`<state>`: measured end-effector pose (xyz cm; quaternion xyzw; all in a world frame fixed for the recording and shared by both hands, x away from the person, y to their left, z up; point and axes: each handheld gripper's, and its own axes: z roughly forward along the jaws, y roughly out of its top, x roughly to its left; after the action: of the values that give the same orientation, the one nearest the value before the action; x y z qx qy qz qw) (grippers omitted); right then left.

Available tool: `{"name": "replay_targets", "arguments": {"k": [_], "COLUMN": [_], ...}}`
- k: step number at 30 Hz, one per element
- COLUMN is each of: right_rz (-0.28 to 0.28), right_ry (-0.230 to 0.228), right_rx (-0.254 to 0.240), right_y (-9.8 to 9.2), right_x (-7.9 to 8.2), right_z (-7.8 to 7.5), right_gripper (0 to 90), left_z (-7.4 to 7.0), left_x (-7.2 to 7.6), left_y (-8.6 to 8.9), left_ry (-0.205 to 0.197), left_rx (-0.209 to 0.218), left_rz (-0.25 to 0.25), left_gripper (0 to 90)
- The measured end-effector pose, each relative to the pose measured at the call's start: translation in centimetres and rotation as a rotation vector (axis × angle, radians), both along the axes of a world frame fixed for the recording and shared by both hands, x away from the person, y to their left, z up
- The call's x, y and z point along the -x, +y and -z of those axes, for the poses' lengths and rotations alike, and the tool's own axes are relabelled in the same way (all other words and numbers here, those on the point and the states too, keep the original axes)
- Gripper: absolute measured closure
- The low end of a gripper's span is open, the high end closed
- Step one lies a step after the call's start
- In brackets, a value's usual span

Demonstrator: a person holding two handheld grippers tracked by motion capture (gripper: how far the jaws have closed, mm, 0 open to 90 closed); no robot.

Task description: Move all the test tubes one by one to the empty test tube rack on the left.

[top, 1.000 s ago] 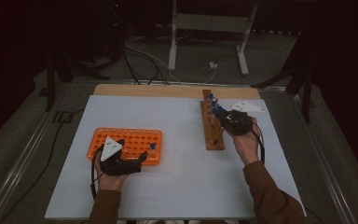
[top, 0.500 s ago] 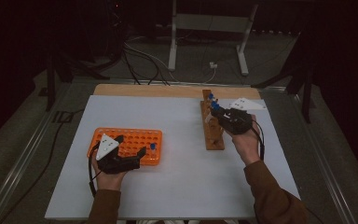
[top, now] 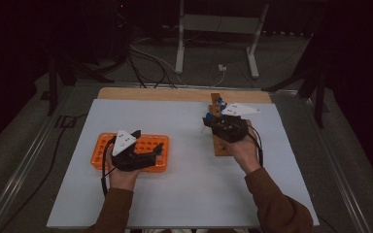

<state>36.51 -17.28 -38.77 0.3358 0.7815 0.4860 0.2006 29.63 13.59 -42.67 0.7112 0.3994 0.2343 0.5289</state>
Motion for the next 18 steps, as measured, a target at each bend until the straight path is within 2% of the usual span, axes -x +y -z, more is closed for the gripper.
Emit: {"name": "replay_targets", "arguments": {"k": [3,10,15,18], "right_rz": [-0.027,-0.088,-0.119,-0.135], "right_ry": [0.004,0.02,0.038,0.051], "right_rx": [0.005,-0.001,-0.019,-0.031], "right_y": [1.0,2.8,3.7,4.0], "right_x": [0.3,0.9,1.2,1.4], "right_z": [-0.3,-0.9,-1.1,-1.0], "right_gripper": [76.8,76.8,76.7,76.7], "left_z": [-0.5,-0.9,-0.9,-0.9], "left_x": [-0.5,-1.5,-2.1,-2.2], "left_y": [-1.0,-3.5,-4.9,-5.5], "left_ry": [-0.001,0.01,0.019,0.012], "left_rx": [0.022,-0.022,-0.047,-0.06], "left_rz": [0.043,0.094,0.113,0.125], "left_gripper": [16.7,17.7,25.9,35.9]}}
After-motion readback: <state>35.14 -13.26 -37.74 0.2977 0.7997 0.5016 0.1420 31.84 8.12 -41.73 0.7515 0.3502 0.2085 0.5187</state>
